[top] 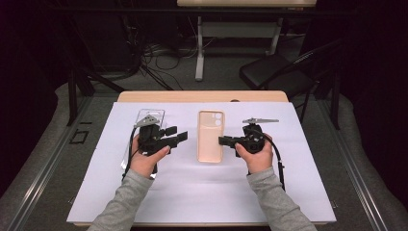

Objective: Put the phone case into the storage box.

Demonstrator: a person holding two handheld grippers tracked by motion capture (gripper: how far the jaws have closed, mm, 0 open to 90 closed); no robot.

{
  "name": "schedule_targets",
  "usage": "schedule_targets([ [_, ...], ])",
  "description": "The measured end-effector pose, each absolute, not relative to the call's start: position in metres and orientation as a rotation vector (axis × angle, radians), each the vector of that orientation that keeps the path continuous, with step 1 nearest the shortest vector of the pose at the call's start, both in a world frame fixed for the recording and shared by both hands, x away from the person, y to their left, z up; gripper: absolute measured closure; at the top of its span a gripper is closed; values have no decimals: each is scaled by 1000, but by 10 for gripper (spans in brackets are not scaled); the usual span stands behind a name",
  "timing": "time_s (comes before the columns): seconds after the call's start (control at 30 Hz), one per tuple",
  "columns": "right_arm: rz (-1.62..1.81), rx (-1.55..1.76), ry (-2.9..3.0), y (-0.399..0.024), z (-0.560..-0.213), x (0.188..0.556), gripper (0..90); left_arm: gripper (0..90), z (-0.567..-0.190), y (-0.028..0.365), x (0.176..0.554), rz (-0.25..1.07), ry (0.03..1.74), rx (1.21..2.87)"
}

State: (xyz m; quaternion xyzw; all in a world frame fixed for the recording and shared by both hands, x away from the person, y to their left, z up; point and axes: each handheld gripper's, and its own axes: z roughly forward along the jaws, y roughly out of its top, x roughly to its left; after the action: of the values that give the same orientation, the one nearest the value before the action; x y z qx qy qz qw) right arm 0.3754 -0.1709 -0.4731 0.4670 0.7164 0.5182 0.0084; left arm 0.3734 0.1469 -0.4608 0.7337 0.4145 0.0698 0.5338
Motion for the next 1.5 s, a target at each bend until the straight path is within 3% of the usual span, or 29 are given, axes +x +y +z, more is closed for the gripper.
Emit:
schedule_targets([
  [0.23, 1585, 1447, 2234, -169, -474, 376, 819, 397, -459, 136, 379, 175, 966, 1818],
  [0.43, 1582, 1448, 2222, -170, -475, 377, 818, 320, -459, 140, 390, 199, 970, 1863],
  [0.83, 1592, 1436, 2199, -170, -475, 379, 818, 259, -438, 151, 396, 271, 963, 1887],
  [1.27, 1578, 1427, 2188, -171, -476, 380, 817, 142, -424, 143, 410, 190, 950, 1910],
  [1.5, 1582, 1427, 2194, -171, -475, 380, 817, 140, -416, 136, 411, 298, 881, 1974],
])
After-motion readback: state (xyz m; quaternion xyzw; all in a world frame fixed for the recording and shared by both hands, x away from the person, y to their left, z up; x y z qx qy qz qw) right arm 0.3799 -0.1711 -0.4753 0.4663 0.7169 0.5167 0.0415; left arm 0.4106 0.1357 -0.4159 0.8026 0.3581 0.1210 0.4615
